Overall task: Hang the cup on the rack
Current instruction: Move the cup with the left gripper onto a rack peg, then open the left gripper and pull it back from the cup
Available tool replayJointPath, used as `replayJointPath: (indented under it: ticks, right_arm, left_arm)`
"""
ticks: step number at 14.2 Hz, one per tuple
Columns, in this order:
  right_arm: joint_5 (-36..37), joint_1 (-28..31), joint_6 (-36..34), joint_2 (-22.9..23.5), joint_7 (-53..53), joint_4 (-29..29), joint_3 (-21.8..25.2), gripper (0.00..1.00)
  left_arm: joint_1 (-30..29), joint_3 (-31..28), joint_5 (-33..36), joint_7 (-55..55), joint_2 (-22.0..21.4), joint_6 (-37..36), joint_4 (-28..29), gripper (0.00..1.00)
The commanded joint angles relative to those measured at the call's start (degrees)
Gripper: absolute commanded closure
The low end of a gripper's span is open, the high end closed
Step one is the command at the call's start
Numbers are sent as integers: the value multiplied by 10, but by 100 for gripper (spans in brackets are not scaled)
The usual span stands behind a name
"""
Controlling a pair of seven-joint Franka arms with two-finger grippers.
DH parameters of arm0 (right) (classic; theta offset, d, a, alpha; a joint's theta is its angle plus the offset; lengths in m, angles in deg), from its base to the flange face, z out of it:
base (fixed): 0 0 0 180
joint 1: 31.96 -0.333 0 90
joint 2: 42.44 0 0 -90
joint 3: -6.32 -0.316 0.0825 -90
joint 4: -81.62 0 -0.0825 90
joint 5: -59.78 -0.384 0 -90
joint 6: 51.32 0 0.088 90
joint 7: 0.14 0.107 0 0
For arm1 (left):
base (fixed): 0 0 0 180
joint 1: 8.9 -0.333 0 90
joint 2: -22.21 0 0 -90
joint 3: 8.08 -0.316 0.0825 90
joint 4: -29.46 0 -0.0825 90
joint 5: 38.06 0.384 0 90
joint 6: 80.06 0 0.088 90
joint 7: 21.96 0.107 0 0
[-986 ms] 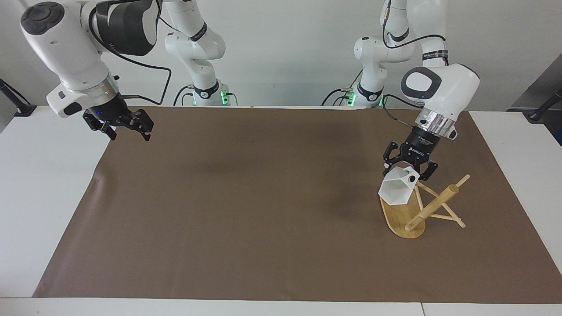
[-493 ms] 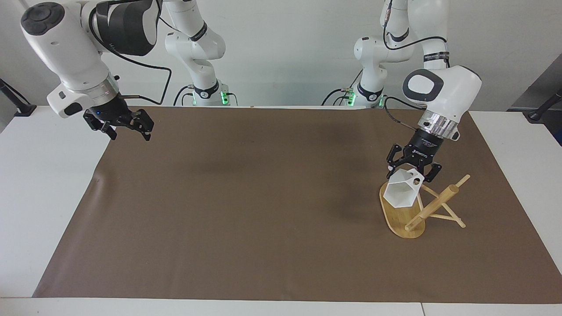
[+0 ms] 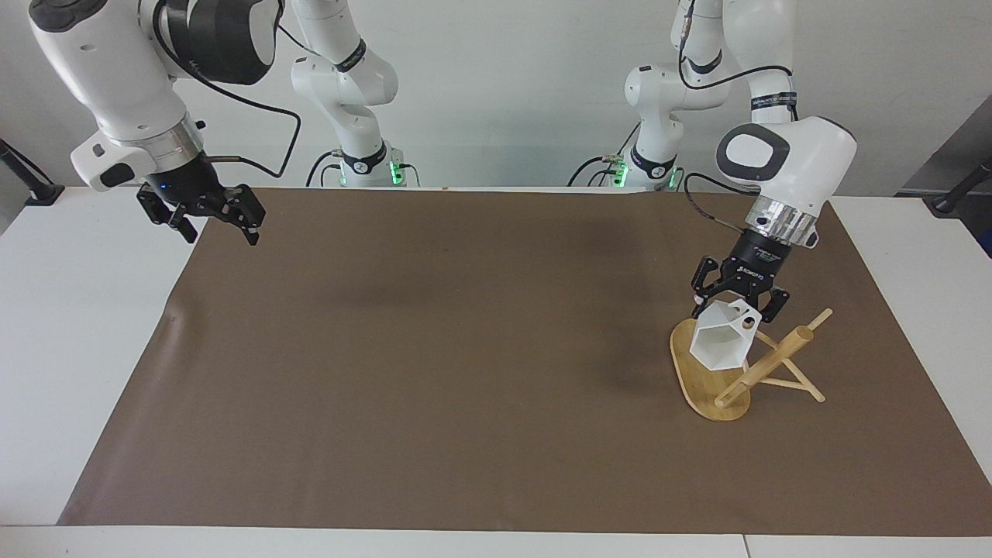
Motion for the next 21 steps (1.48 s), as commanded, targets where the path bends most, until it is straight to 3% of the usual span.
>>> replayJointPath:
  ticks: [1,6,15,16,17,18,21]
  right_arm:
    - [-5,-1,11,-6,12,0,-2,0]
    - [-9,-2,42,-10,11,-1,-1,0]
    - [-8,1,31,-14,7,-1,2,0]
    - [-7,1,30,-18,7,-1,1,0]
    - [-7,1,29,-20,7,-1,-1,0]
    - [-7,0,23,-21,7,-1,-1,0]
    - [-7,0,16,-21,8,0,-1,0]
  left_arm:
    - [-2,3,8,-23,1,17,4,100]
    - [-2,2,8,-40,6,25,3,100]
    - [-5,1,8,-52,10,37,4,100]
    - [-5,1,8,-52,10,38,4,96]
    - [-5,1,8,-52,10,42,4,69]
    - [-6,1,8,-52,10,44,4,1]
    - [-18,1,8,-54,12,43,4,0]
